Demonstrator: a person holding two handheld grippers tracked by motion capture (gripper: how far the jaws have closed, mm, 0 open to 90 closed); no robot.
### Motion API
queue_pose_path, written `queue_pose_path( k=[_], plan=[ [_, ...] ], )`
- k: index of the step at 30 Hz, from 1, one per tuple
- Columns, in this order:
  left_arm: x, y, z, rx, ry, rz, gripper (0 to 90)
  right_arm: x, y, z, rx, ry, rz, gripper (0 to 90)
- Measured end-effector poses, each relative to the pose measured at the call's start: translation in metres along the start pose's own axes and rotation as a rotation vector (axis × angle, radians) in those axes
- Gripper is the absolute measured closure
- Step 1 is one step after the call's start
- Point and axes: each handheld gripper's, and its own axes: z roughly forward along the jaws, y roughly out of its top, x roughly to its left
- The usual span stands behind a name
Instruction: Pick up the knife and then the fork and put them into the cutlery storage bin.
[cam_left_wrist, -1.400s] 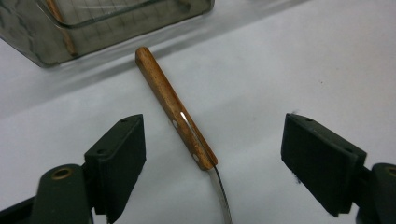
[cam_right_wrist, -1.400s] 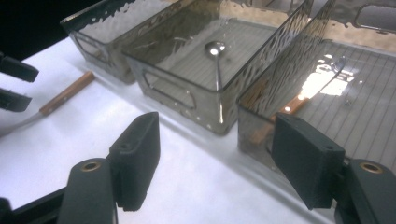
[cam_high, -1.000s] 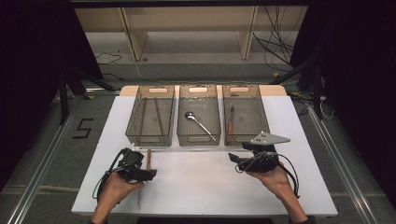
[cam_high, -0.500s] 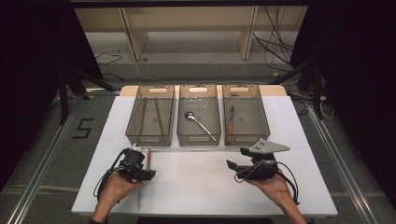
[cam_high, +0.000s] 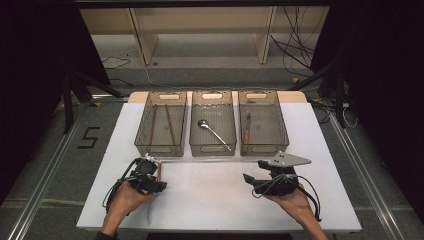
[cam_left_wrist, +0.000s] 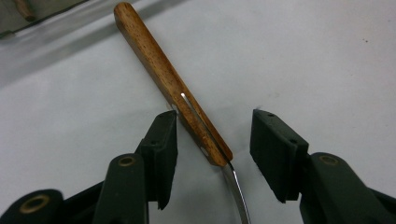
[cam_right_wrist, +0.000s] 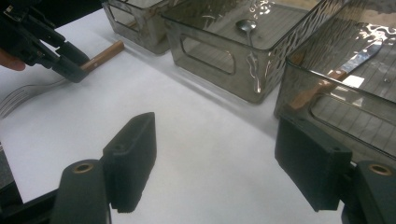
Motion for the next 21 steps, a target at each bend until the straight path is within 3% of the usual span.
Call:
queue_pose_path(
  k=[9,16,21],
  plan=[
    [0.004,0.003,0.001,0.027,0.005,-0.004,59.5,0.001,-0.003,0.000,0.003,0.001,0.000,30.2],
    [0.001,0.009,0.002,0.072,0.035,0.036,63.4,0.002,-0.003,0.000,0.001,0.001,-0.002,30.4],
    [0.000,0.011,0.003,0.080,0.031,0.046,69.0,0.002,-0.003,-0.001,0.001,-0.001,-0.002,30.5]
  ],
)
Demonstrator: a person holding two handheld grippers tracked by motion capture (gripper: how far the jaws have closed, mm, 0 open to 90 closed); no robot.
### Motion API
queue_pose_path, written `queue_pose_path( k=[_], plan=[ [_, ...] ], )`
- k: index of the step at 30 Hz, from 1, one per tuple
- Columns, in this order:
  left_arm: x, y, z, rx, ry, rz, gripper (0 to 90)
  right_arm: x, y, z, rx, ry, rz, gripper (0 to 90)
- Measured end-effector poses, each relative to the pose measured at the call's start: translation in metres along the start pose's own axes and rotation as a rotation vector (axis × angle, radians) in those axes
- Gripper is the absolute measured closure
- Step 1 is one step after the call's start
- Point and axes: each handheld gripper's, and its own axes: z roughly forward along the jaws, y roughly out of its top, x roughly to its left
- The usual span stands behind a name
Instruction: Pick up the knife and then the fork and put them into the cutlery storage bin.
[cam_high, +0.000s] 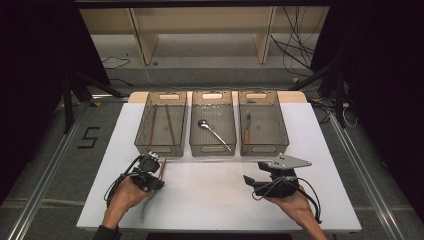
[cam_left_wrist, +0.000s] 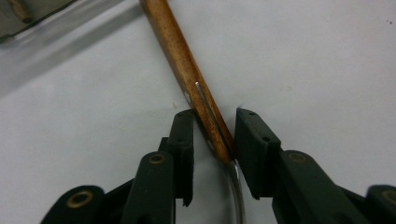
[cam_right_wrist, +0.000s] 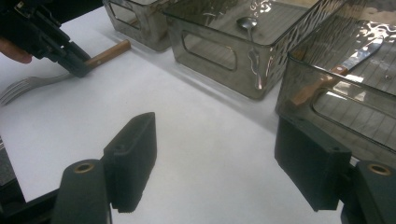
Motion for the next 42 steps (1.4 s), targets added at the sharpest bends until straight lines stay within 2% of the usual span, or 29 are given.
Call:
queue_pose_path(
  k=[11,15,23,30,34,39,42],
  plan=[
    [-0.002,0.000,-0.001,0.003,0.001,0.046,77.4,-0.001,0.000,0.000,-0.003,0.002,0.001,30.5],
    [-0.001,-0.001,-0.003,-0.019,0.005,0.056,80.2,0.000,0.000,0.000,-0.005,0.004,-0.001,30.5],
    [-0.002,-0.002,-0.005,-0.024,-0.012,0.100,80.6,0.000,0.000,0.000,-0.009,0.006,-0.002,30.8],
    [-0.005,-0.002,-0.012,-0.034,-0.067,0.129,80.6,0.003,0.001,0.000,-0.016,0.017,-0.011,30.8],
    [-0.011,0.000,-0.018,-0.050,-0.098,0.151,80.6,0.008,0.003,0.002,-0.021,0.041,-0.024,30.8],
    [-0.023,0.002,-0.026,-0.058,-0.157,0.193,80.6,0.017,0.004,0.003,-0.038,0.056,-0.059,30.8],
    [-0.031,0.004,-0.032,-0.078,-0.182,0.218,80.6,0.025,0.005,0.003,-0.054,0.054,-0.110,30.8]
  ],
)
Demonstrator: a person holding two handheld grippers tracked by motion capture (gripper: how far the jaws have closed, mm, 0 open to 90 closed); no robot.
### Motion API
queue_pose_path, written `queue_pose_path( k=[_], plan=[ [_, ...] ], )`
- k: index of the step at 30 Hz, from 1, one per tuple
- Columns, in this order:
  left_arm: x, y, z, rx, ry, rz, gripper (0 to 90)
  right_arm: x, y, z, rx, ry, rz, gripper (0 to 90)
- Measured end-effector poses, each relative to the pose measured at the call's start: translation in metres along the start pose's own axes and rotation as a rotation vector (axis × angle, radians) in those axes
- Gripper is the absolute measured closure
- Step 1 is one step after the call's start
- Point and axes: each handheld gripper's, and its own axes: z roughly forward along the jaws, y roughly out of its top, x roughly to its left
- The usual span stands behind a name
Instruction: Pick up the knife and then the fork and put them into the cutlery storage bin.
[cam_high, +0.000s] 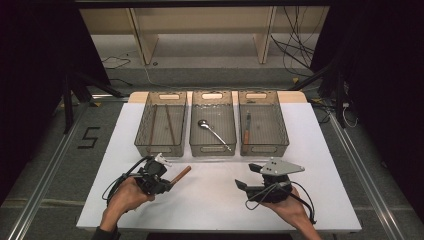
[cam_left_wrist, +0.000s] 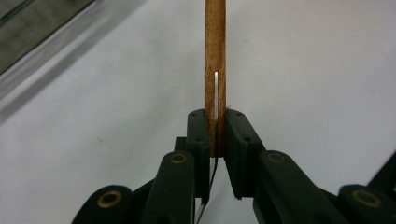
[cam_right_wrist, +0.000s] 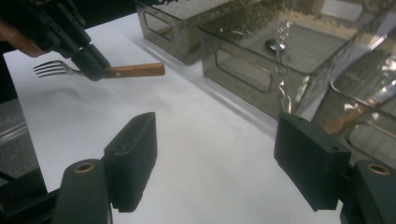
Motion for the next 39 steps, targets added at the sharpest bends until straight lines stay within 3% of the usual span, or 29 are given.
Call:
queue_pose_path(
  k=[10,13,19,24,37,39],
  plan=[
    [-0.023,0.017,0.006,0.000,-0.072,0.080,80.5,0.028,0.004,0.010,-0.006,0.011,-0.139,30.5],
    [-0.026,0.022,0.008,0.013,-0.085,0.107,80.5,0.036,0.003,0.013,-0.006,-0.007,-0.223,30.6],
    [-0.031,0.032,0.009,-0.004,-0.098,0.111,80.5,0.053,0.000,0.019,0.000,-0.044,-0.365,30.5],
    [-0.033,0.032,0.008,-0.006,-0.105,0.118,80.5,0.062,-0.003,0.027,0.026,-0.092,-0.459,30.3],
    [-0.049,0.035,0.005,-0.008,-0.123,0.170,80.5,0.090,-0.014,0.048,0.068,-0.179,-0.768,31.0],
    [-0.052,0.036,0.006,-0.001,-0.130,0.179,80.5,0.094,-0.016,0.050,0.070,-0.209,-0.813,31.8]
  ],
)
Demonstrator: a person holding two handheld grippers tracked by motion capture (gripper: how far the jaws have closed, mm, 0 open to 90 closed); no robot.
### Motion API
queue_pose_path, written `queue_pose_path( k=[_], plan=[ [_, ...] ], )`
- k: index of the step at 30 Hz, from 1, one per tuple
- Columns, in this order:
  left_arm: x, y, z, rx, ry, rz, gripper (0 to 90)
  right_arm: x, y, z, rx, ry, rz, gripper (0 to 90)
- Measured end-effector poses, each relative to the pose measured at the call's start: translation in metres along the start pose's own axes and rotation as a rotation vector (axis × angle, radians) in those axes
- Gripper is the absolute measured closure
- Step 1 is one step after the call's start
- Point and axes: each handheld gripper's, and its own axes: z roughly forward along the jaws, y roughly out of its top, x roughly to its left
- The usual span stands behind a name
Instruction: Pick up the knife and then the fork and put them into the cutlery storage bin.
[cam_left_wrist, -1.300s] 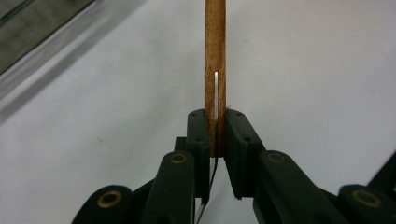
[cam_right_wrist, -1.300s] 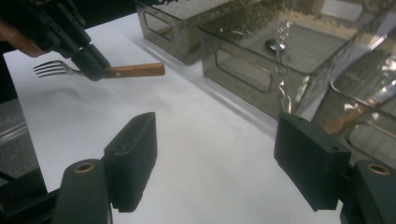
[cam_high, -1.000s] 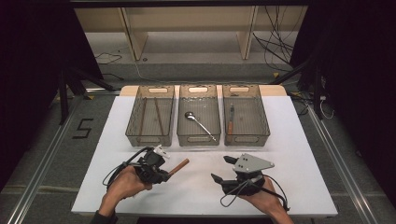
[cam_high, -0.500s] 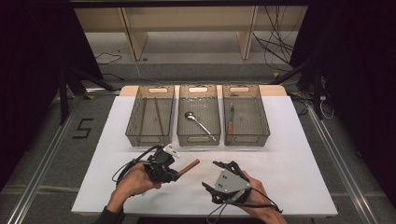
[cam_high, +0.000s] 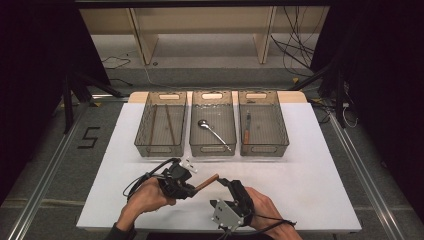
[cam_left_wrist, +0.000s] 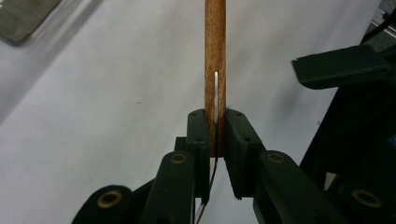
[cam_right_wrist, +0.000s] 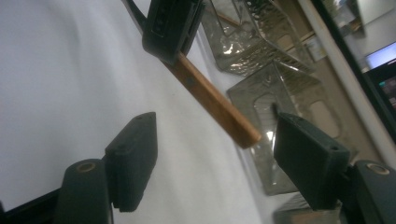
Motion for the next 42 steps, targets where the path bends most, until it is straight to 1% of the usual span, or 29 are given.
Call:
queue_pose_path(
  k=[1,2,4,5,6,7,9,10,12,14,15,17,20,22,25,28,31,32,35,38,39,40,42],
  plan=[
    [-0.001,0.000,0.001,0.004,-0.001,0.005,80.5,0.002,0.001,0.000,0.004,-0.005,-0.021,32.2],
    [-0.002,0.001,0.001,0.007,-0.004,0.010,80.5,0.003,0.001,0.002,0.000,-0.013,-0.055,32.6],
    [-0.004,0.002,0.002,0.015,-0.011,0.021,80.5,0.007,0.003,0.003,0.001,-0.029,-0.087,33.4],
    [-0.005,0.002,0.002,0.017,-0.010,0.025,80.5,0.008,0.004,0.004,0.002,-0.023,-0.120,33.9],
    [-0.006,0.002,0.002,0.018,-0.013,0.025,80.5,0.011,0.004,0.005,0.008,-0.035,-0.115,34.4],
    [-0.007,0.003,0.002,0.018,-0.016,0.026,80.5,0.011,0.005,0.006,0.008,-0.034,-0.144,34.8],
    [-0.009,0.003,0.002,0.022,-0.018,0.034,80.5,0.014,0.006,0.009,0.011,-0.046,-0.175,36.4],
    [-0.010,0.004,0.002,0.023,-0.021,0.035,80.5,0.015,0.007,0.010,0.014,-0.040,-0.195,37.0],
    [-0.013,0.004,0.003,0.031,-0.017,0.048,80.5,0.018,0.008,0.011,0.018,-0.050,-0.204,38.6],
    [-0.015,0.005,0.002,0.030,-0.024,0.052,80.5,0.020,0.009,0.012,0.020,-0.054,-0.213,40.5],
    [-0.016,0.005,0.002,0.030,-0.022,0.058,80.5,0.020,0.009,0.013,0.016,-0.057,-0.231,41.6],
    [-0.018,0.006,0.002,0.031,-0.026,0.065,80.5,0.023,0.010,0.013,0.019,-0.066,-0.250,44.2],
    [-0.021,0.007,0.002,0.040,-0.031,0.080,80.5,0.025,0.010,0.015,0.026,-0.060,-0.275,47.8],
    [-0.022,0.007,0.002,0.041,-0.035,0.080,80.5,0.027,0.010,0.016,0.023,-0.067,-0.286,50.7],
    [-0.022,0.007,0.002,0.046,-0.036,0.086,80.5,0.028,0.010,0.016,0.025,-0.074,-0.330,54.6],
    [-0.024,0.007,0.003,0.054,-0.044,0.088,80.5,0.030,0.009,0.017,0.024,-0.073,-0.345,57.1],
    [-0.025,0.008,0.004,0.054,-0.045,0.087,80.4,0.032,0.009,0.017,0.021,-0.072,-0.360,61.7],
    [-0.025,0.008,0.004,0.055,-0.046,0.087,80.4,0.033,0.009,0.017,0.020,-0.071,-0.358,63.4],
    [-0.025,0.008,0.004,0.056,-0.050,0.086,80.4,0.032,0.008,0.017,0.016,-0.073,-0.376,68.2],
    [-0.025,0.008,0.004,0.060,-0.054,0.085,80.4,0.032,0.008,0.017,0.014,-0.069,-0.393,70.3],
    [-0.025,0.008,0.004,0.061,-0.054,0.085,80.3,0.033,0.007,0.018,0.014,-0.077,-0.408,71.1],
    [-0.025,0.008,0.005,0.062,-0.054,0.089,80.3,0.035,0.007,0.017,0.029,-0.072,-0.402,71.7],
    [-0.025,0.008,0.005,0.063,-0.056,0.085,80.1,0.035,0.007,0.018,0.023,-0.075,-0.425,73.1]
  ],
)
